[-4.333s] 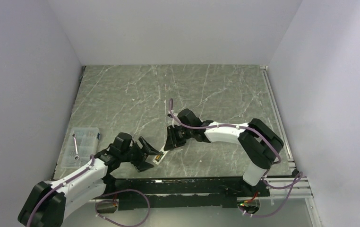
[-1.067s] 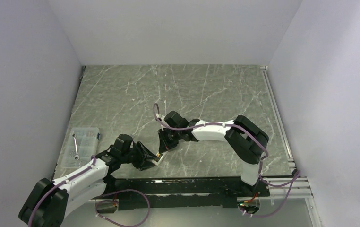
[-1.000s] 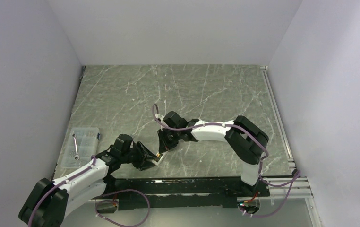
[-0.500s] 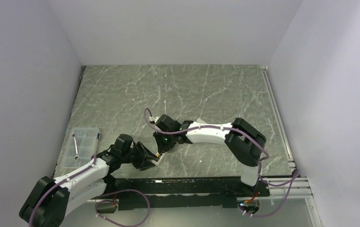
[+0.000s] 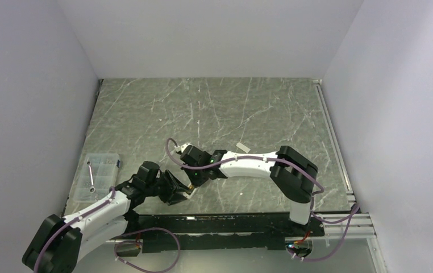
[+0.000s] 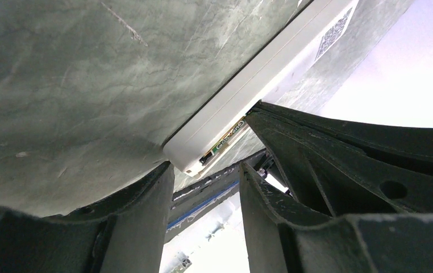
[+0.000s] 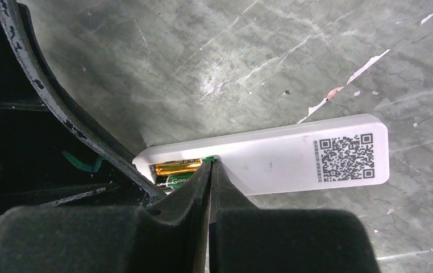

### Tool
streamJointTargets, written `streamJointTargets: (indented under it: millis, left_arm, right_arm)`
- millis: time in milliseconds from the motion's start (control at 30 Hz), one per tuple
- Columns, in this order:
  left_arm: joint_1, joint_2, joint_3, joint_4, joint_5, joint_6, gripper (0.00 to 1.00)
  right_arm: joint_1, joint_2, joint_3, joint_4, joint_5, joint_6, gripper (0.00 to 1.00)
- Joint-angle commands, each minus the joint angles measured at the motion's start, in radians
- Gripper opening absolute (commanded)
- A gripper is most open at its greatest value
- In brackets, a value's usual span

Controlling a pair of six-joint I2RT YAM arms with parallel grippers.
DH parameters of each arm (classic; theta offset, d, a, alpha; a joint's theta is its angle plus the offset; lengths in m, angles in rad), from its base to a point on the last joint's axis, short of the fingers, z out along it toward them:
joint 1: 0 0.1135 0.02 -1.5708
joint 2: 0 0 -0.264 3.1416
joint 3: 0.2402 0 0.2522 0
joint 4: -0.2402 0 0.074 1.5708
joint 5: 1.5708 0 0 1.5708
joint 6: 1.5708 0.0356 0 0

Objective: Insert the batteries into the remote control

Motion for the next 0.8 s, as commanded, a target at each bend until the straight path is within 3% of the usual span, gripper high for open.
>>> streamJointTargets:
  millis: [0,767]
  left_arm:
    - [0.005,-0.014,0.006,0.014,-0.012,0.017,0.51]
    - [0.005,-0.063,0.058,-0.129,-0.033,0.103,0.52]
  right_arm:
    - [0.015,0.059,-0.033,-0.117,0.094,-0.018,0.04]
    - [0.01,-0.141,0.002,-0.11,0.11,0.042,0.1]
